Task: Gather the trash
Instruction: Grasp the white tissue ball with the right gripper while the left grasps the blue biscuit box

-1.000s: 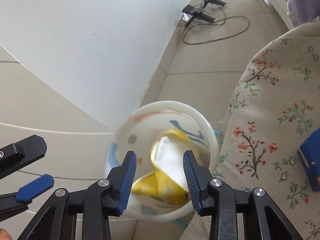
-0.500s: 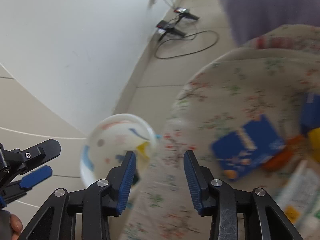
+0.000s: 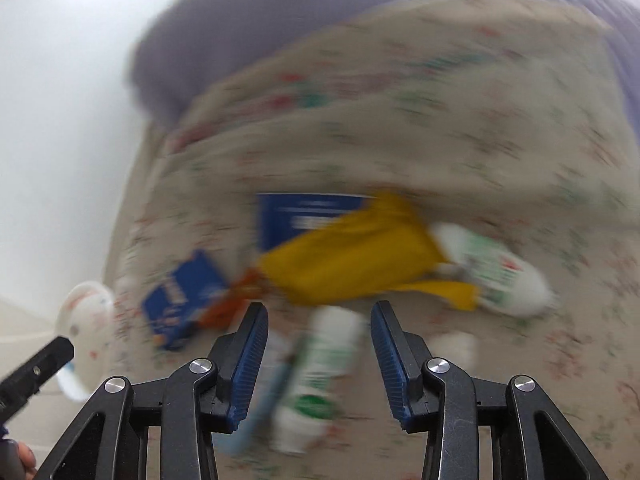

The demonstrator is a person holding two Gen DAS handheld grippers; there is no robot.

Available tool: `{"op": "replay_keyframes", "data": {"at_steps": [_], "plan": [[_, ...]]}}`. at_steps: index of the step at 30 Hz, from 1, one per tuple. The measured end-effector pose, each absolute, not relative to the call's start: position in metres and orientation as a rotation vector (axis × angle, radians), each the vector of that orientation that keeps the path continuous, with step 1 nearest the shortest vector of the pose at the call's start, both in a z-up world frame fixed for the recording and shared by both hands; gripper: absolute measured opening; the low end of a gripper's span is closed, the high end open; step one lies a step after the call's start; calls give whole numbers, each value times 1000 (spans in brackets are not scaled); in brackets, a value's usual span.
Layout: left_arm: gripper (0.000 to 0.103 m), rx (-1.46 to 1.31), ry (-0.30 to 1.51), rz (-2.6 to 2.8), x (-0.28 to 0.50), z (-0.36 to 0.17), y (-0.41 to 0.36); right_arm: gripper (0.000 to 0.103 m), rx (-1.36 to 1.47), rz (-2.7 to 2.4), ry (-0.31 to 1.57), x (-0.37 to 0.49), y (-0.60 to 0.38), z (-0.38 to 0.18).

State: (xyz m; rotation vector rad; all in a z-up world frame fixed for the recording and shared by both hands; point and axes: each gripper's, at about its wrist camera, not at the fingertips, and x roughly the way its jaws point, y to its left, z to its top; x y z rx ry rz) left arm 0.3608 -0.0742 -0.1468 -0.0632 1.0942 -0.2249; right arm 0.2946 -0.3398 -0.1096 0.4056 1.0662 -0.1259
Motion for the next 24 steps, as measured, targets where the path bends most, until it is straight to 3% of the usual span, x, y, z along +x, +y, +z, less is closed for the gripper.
{"op": "replay_keyframes", "data": {"at_steps": [6, 19, 24], "plan": [[88, 22, 1224, -256, 391, -185, -101, 48, 390, -224, 1153, 285, -385, -130], [88, 321, 1186, -373, 410, -213, -142, 48, 369, -200, 1275, 282, -409, -166], [89, 274, 1221, -380, 422, -228, -138, 48, 394, -169, 1298, 283, -407, -174]]}}
